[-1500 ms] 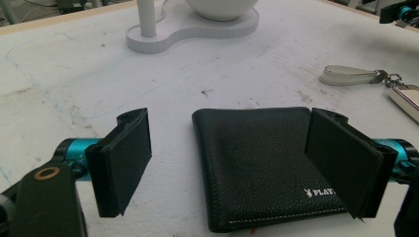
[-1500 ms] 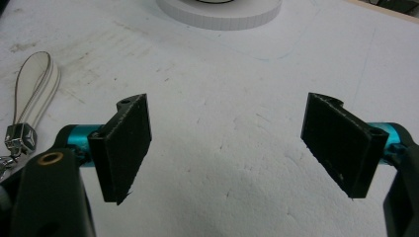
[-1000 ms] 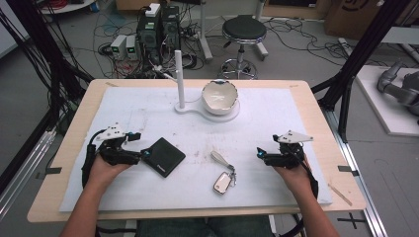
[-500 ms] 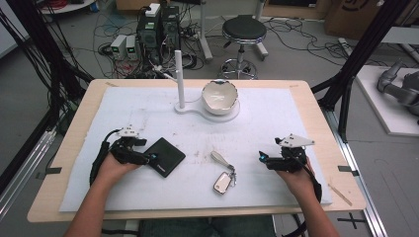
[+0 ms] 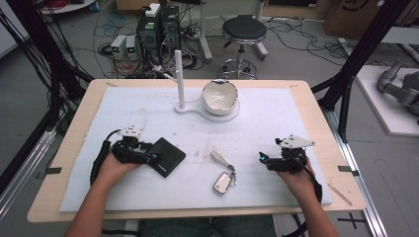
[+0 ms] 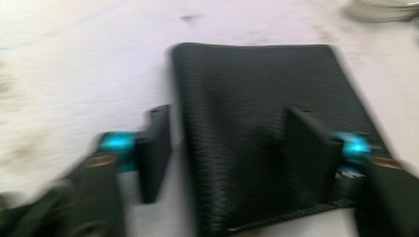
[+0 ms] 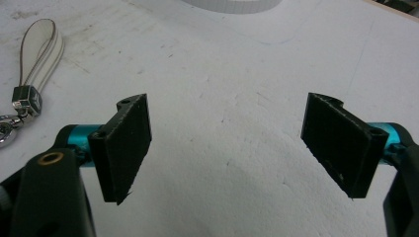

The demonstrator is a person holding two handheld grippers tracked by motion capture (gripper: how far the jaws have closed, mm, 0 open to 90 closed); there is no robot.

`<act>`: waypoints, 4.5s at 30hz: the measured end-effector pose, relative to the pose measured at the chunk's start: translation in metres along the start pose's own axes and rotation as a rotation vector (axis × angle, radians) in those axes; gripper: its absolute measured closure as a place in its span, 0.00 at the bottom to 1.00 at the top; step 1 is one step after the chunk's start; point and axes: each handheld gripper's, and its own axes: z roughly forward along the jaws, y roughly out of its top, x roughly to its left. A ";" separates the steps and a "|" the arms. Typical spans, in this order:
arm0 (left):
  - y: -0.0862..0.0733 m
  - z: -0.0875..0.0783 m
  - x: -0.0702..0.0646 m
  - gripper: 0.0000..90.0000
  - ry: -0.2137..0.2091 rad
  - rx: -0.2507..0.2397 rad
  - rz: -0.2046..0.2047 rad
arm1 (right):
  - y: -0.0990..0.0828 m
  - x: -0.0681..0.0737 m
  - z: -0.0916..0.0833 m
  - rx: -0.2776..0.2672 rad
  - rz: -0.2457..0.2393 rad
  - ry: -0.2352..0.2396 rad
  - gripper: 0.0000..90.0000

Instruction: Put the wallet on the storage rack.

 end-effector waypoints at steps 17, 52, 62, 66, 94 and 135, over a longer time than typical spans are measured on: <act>0.005 -0.006 0.001 0.85 0.036 0.003 0.019 | 0.001 0.002 0.000 0.001 -0.015 -0.002 0.22; 0.157 -0.031 -0.069 0.91 0.100 -0.203 0.315 | 0.006 0.008 0.006 0.002 -0.025 0.020 0.22; 0.207 -0.011 -0.070 0.91 0.147 -0.211 0.330 | 0.006 0.008 0.006 -0.002 -0.025 0.023 0.22; 0.224 -0.002 -0.070 0.91 0.171 -0.210 0.339 | 0.006 0.008 0.006 -0.003 -0.022 0.023 0.22; 0.274 0.079 -0.046 0.91 0.269 -0.205 0.318 | 0.001 0.000 0.005 -0.004 -0.005 0.019 0.22; 0.242 0.075 -0.064 0.39 0.209 -0.185 0.320 | 0.003 0.003 0.004 -0.008 -0.014 0.021 0.22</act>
